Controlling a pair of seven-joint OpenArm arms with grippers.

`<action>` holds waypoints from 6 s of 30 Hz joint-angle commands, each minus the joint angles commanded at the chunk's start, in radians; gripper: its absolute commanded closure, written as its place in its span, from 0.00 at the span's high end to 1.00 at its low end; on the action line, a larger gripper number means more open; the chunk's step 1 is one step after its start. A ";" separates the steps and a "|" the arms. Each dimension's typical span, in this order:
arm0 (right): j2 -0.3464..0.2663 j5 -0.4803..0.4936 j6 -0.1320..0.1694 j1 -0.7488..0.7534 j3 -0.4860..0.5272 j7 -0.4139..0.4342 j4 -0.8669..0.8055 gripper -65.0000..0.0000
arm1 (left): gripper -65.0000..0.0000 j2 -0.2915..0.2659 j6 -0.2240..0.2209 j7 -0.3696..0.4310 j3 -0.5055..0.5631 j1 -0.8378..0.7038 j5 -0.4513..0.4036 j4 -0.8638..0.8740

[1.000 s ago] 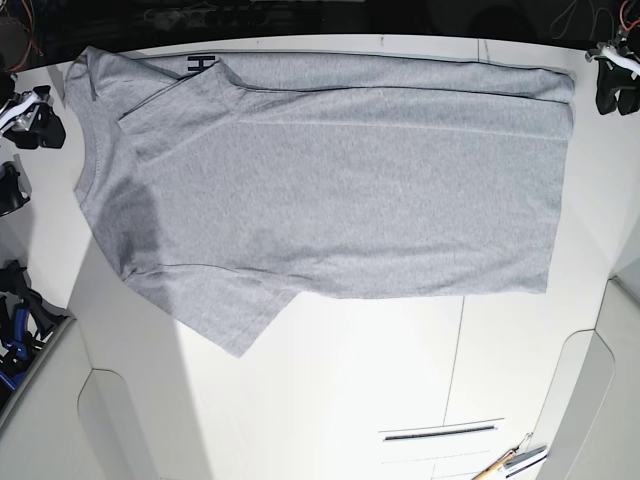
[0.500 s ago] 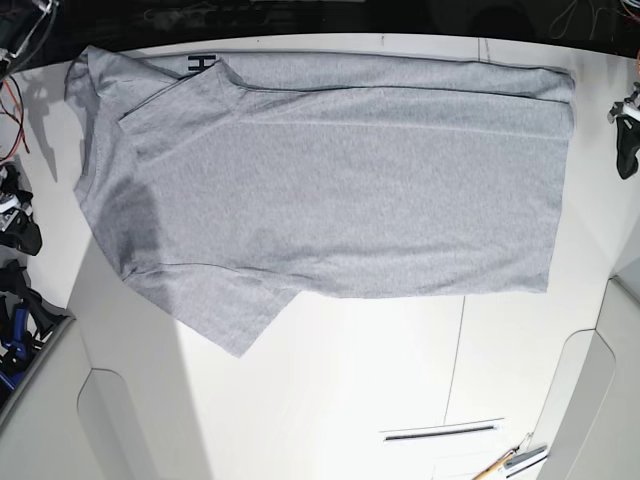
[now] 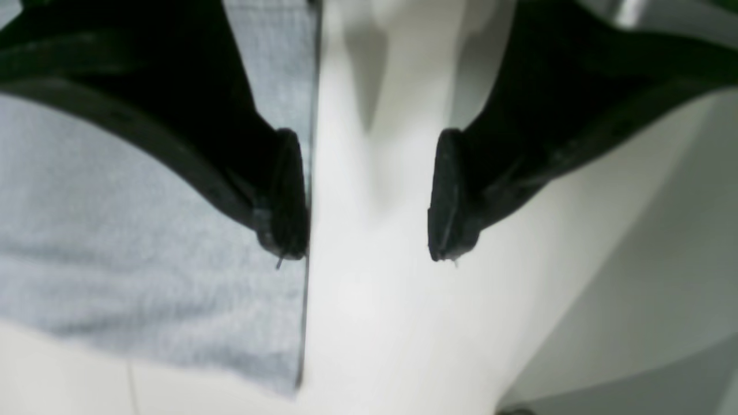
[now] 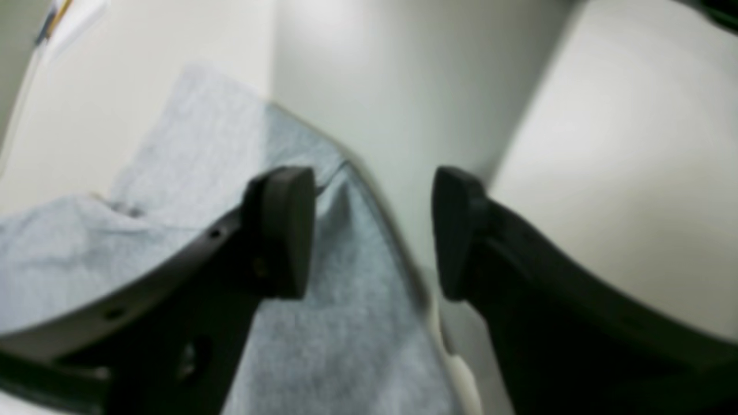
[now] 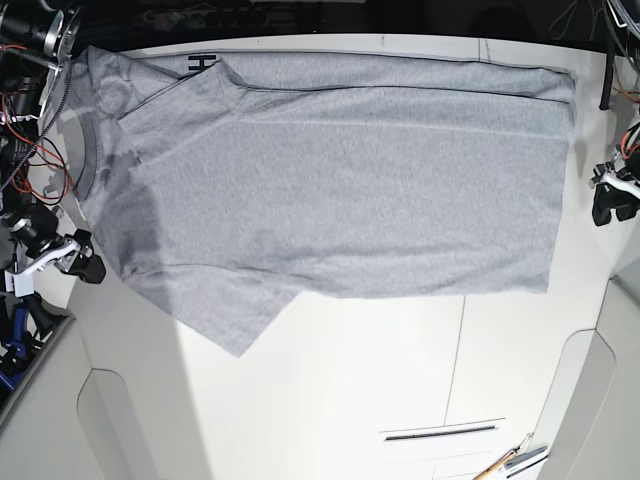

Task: Fold the T-shirt properly
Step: 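Move both grippers to the shirt's hem edge and grasp it, then fold the hem edge over with both grippers onto the first fold, then release the hem and regrasp the strip end with the left gripper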

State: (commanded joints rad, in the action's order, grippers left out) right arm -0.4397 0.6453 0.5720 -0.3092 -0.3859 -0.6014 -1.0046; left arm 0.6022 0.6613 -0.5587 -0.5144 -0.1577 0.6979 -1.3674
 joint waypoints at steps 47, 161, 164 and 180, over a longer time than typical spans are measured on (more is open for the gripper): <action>0.113 -0.089 0.041 -0.001 0.028 -0.003 0.124 0.50 | 0.03 -0.111 0.027 -0.006 0.273 0.388 0.038 0.436; 0.133 0.261 0.019 0.692 -0.148 -0.449 -0.901 0.00 | 0.14 0.108 0.037 -0.539 0.100 -0.286 0.360 -0.371; 0.143 0.192 0.019 0.703 -0.148 -0.427 -0.899 0.00 | 0.32 0.098 0.037 -0.542 0.100 -0.298 0.356 -0.371; 0.144 0.174 0.008 0.698 -0.234 -0.389 -0.888 0.47 | 0.39 0.021 0.030 -0.576 -0.084 -0.298 0.405 -0.370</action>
State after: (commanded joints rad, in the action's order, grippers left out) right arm -0.2958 0.8188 0.5800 0.3885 -0.6197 -0.9901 -1.8923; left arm 0.6231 0.6914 -1.1351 -0.5987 -0.4553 1.1027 -1.7378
